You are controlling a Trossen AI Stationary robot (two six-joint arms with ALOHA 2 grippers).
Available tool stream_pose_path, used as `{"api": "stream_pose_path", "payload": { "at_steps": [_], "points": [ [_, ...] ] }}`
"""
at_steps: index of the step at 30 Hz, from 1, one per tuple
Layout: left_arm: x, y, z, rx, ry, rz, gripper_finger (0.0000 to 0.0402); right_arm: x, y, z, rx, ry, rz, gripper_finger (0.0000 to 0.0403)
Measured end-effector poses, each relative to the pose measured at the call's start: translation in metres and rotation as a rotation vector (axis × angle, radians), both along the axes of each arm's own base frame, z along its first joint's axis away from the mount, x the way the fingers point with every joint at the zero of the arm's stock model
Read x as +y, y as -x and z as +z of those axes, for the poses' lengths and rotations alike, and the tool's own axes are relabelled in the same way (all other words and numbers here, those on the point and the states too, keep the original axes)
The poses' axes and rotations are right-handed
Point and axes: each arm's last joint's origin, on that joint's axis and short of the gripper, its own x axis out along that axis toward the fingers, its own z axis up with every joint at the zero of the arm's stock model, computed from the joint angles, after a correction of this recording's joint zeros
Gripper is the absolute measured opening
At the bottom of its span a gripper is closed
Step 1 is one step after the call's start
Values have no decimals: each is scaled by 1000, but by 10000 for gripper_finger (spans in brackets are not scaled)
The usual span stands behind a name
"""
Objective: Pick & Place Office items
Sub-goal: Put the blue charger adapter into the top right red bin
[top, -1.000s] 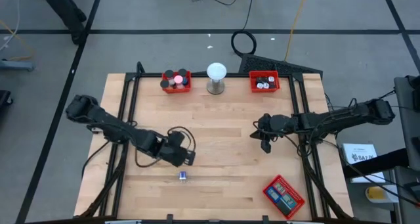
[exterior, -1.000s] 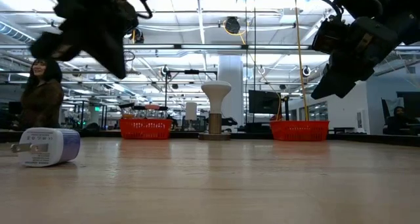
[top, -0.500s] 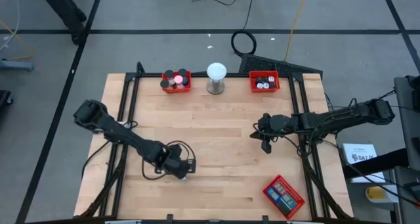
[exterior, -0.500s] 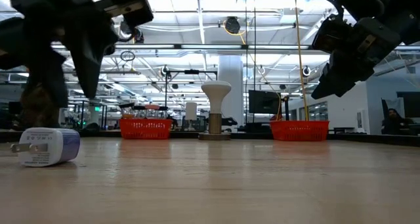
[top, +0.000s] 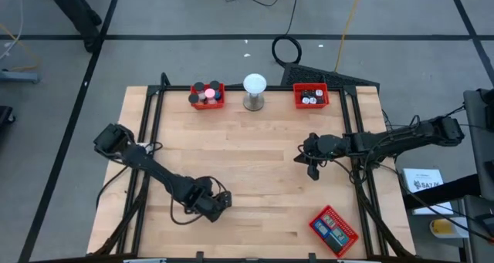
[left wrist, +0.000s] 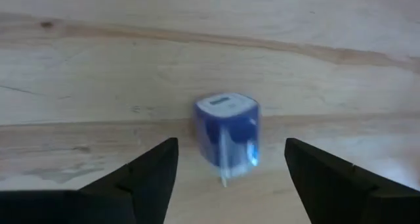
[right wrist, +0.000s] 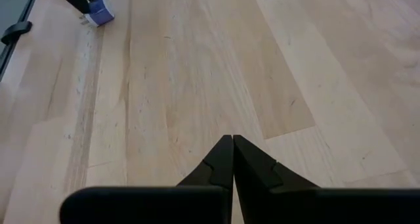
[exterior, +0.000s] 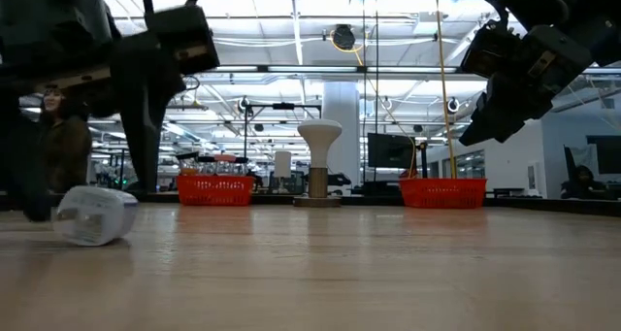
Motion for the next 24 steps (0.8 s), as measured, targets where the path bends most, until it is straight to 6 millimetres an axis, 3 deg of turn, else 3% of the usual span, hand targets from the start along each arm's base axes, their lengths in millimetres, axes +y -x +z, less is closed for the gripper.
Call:
{"api": "stream_pose_path", "payload": {
  "at_steps": [7, 17, 19, 24],
  "points": [
    [-8, -2, -16, 28, 16, 46, 265, -1, 0, 0, -2, -7, -15, 1],
    [-13, 3, -12, 86, -26, -11, 150, -6, -3, 4, -42, -18, -46, 1],
    [-13, 3, -8, 80, -21, -37, 131, -6, -3, 4, -42, -22, -50, 0],
    [0, 5, 16, 37, -15, -141, 130, -6, -3, 4, -42, -29, -56, 0]
  ]
}}
